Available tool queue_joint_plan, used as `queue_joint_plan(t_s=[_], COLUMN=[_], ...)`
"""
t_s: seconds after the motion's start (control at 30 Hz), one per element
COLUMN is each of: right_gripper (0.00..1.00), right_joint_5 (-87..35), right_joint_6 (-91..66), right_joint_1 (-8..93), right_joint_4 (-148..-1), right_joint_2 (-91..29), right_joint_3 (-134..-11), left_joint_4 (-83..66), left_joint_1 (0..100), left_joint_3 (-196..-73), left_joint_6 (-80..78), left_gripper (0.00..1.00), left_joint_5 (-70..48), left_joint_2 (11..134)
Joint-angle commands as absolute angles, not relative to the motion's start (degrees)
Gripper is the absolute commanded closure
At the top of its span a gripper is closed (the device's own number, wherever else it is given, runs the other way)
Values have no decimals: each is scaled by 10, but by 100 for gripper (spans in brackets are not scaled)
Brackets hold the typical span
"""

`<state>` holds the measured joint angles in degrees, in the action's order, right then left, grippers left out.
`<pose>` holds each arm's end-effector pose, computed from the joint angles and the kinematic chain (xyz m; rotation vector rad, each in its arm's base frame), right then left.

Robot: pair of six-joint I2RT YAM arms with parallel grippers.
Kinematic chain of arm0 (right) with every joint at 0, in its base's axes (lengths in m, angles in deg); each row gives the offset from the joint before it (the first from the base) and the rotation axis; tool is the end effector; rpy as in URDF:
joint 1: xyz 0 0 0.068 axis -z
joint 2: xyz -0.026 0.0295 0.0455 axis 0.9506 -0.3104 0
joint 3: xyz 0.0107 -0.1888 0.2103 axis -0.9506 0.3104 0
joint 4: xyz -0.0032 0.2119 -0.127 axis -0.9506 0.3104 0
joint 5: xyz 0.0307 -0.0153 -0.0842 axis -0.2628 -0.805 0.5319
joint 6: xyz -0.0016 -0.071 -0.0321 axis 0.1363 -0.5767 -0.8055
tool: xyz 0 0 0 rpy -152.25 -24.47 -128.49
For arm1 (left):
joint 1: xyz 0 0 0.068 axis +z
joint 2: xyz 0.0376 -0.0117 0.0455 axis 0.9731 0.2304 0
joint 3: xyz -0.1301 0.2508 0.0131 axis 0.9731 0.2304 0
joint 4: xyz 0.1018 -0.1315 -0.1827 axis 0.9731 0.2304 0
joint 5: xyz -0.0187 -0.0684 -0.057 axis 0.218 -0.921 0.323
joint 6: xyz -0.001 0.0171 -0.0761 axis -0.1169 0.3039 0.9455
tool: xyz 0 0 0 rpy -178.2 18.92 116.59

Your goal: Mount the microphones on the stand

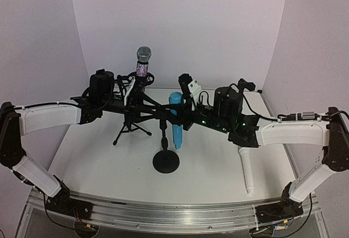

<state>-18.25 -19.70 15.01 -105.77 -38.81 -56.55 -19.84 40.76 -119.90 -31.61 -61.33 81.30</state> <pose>0.2097 0.3224 0.3313 -0.7686 1.4038 0.7818 0.2336 -0.2397 0.3141 1.4287 1.1264 -1.1193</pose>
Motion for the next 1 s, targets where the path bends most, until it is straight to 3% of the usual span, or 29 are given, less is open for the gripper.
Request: queue_joint_plan(t_s=[0.0,0.43,0.77,0.97], right_gripper=[100,100,100,100], right_joint_5=[-215,-246,-224,-201], right_joint_6=[-231,-222,-151,-147], right_joint_1=[141,141,141,141], right_joint_4=[-1119,-1124,-1274,-1290], right_joint_2=[-349,-373,-438,-419], right_joint_3=[-595,-643,-615,-576], left_joint_4=[-156,-159,-211,-222], left_joint_1=[396,395,394,394], left_joint_3=[-1205,-1212,-1200,-1191], left_joint_6=[-353,-355,-322,-310], left_gripper=[100,100,100,100], left_joint_5=[-624,-624,-625,-623], left_joint_2=[818,825,824,819])
